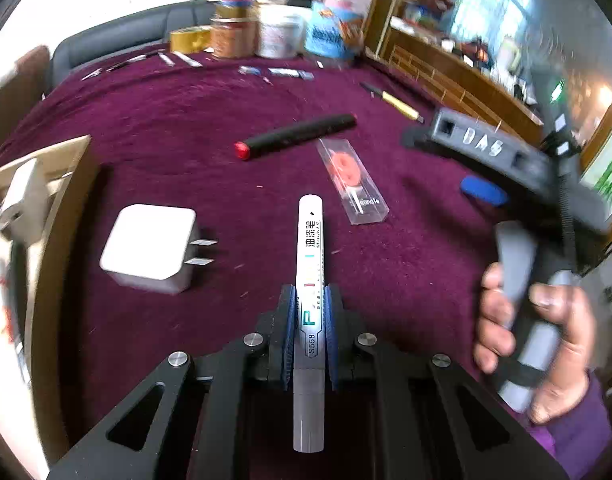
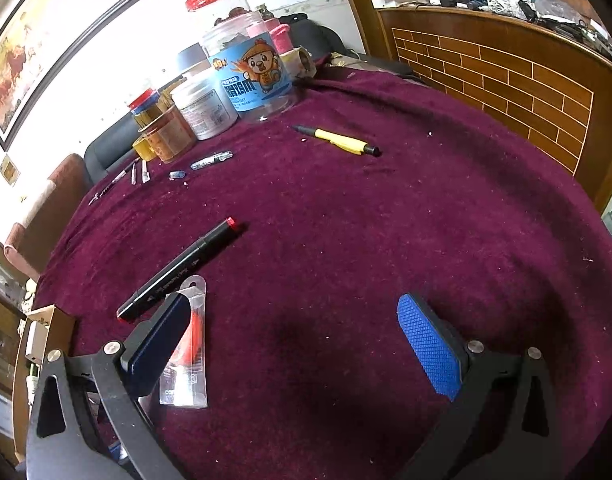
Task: Organize rigid objects
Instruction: 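Grasp the boxed orange candle with the right gripper while the left gripper carries the marker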
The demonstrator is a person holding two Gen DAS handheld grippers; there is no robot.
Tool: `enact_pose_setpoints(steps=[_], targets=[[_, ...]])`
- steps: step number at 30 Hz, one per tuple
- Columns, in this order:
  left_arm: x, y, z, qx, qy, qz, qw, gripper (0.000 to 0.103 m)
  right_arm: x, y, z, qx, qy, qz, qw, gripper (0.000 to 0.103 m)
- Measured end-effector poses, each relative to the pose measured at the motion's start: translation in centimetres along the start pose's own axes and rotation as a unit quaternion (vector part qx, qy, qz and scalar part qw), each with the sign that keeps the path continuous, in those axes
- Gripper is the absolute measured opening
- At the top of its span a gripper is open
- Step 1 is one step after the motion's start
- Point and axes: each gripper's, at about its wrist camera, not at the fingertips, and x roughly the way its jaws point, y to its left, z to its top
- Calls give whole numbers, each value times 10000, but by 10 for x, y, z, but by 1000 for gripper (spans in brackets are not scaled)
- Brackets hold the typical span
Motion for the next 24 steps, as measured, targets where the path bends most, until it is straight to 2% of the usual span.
enact_pose_setpoints(steps=[8,11,14,16,18,22,24], targets=[[-67,28,-18,-334,-550,-357,9973,11,0,-7,0,173,55,45,9998,103],[-82,34,-24,-315,-723,-351,9963,11,2,-14,1,362,126,141,9992,103],[-95,44,-29,-326,-837,-333,9954,11,3,-6,2,255,365,178,9988,103],[-101,53,-32,-416,-904,-355,9944,11,0,11,-1,41,517,419,9978,103],[-108,65,-36,-532,-985,-341,9931,11,0,41,-4,-522,590,302,9964,103],[-124,89,-44,-812,-1142,-253,9898,11,11,89,-14,-1401,772,75,9871,90],[-133,105,-50,-994,-1211,-188,9875,11,19,106,-22,-1747,884,-179,9805,81]])
